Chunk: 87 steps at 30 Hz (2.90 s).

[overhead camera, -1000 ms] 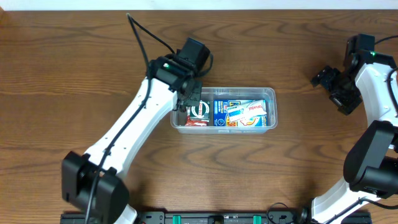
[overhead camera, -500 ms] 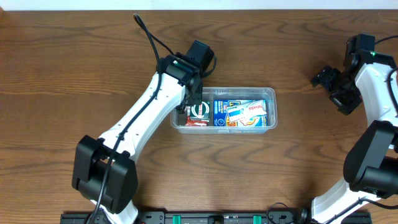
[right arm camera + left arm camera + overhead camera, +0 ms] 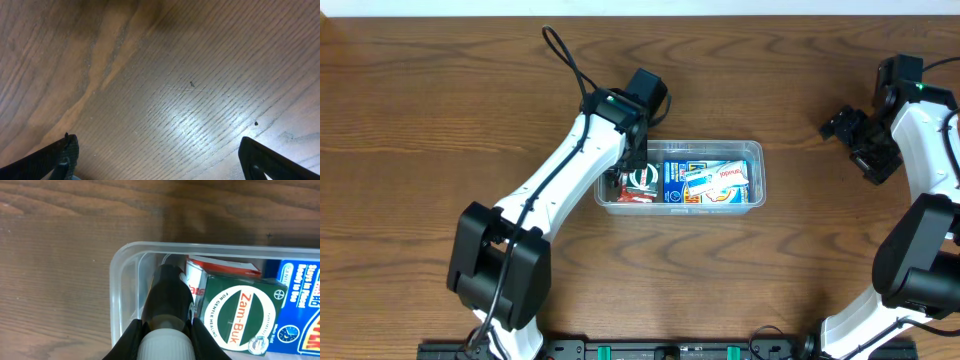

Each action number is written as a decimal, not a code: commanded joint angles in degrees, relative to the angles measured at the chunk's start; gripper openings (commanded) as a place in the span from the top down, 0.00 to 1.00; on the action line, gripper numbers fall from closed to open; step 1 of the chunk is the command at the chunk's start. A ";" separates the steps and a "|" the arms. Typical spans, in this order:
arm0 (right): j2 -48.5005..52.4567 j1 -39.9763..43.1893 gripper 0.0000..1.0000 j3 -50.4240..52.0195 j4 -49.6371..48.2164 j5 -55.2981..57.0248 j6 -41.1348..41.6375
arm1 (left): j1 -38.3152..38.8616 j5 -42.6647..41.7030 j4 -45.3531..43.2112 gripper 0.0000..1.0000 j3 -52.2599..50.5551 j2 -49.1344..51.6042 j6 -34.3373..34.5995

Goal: Pack container

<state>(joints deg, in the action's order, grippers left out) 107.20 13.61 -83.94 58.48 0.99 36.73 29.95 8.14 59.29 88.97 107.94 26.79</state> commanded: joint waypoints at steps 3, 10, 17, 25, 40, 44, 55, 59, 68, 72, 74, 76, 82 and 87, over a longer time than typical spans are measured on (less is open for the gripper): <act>0.39 0.04 0.01 -0.48 -0.24 0.24 -0.61 | 0.02 1.99 0.22 0.93 -0.02 0.44 6.29; 0.39 0.04 0.01 -0.48 -0.26 0.24 -0.61 | 0.02 1.68 0.17 0.92 -0.02 0.44 8.09; 0.39 0.04 0.01 -0.48 -0.24 0.26 -0.61 | 0.02 1.29 0.20 0.92 -0.02 0.44 11.87; 0.39 0.04 0.01 -0.48 -0.24 0.26 -0.59 | 0.02 1.31 0.15 0.92 -0.02 0.44 11.91; 0.39 0.04 0.01 -0.48 -0.24 0.24 -0.61 | -0.04 1.57 -0.85 0.92 -3.28 0.46 11.45; 0.39 0.04 0.01 -0.48 -0.24 0.24 -0.61 | -0.04 1.60 -0.87 0.75 -3.30 0.46 11.45; 0.39 0.04 0.01 -0.48 -0.26 0.24 -0.61 | -0.04 1.60 -0.87 0.58 -3.30 0.46 11.43; 0.39 0.04 0.01 -0.48 -0.26 0.26 -0.59 | -0.04 1.60 -0.90 0.53 -3.30 0.46 11.43; 0.39 0.04 0.01 -0.48 -0.26 0.26 -0.61 | -0.04 1.55 -0.85 0.34 -1.90 0.20 7.43; 0.39 0.04 0.01 -0.48 -0.26 0.24 -0.61 | -0.04 1.55 -0.90 0.31 0.94 -0.24 7.08; 0.39 0.04 0.01 -0.48 -0.26 0.26 -0.61 | -0.02 1.49 -0.85 0.31 2.60 -0.44 6.40; 0.39 0.04 0.01 -0.48 -0.24 0.24 -0.59 | -0.02 1.31 -0.85 0.31 4.00 -0.87 5.86; 0.39 0.04 0.01 -0.48 -0.26 0.24 -0.59 | 0.02 1.33 1.66 0.30 8.59 -4.90 2.43; 0.39 0.04 0.01 -0.48 -0.26 0.26 -0.59 | -0.04 1.40 6.56 0.18 12.63 -12.55 -5.25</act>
<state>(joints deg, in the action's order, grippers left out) 107.20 13.61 -83.94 58.24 1.02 36.73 30.11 8.23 64.55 98.43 101.67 27.40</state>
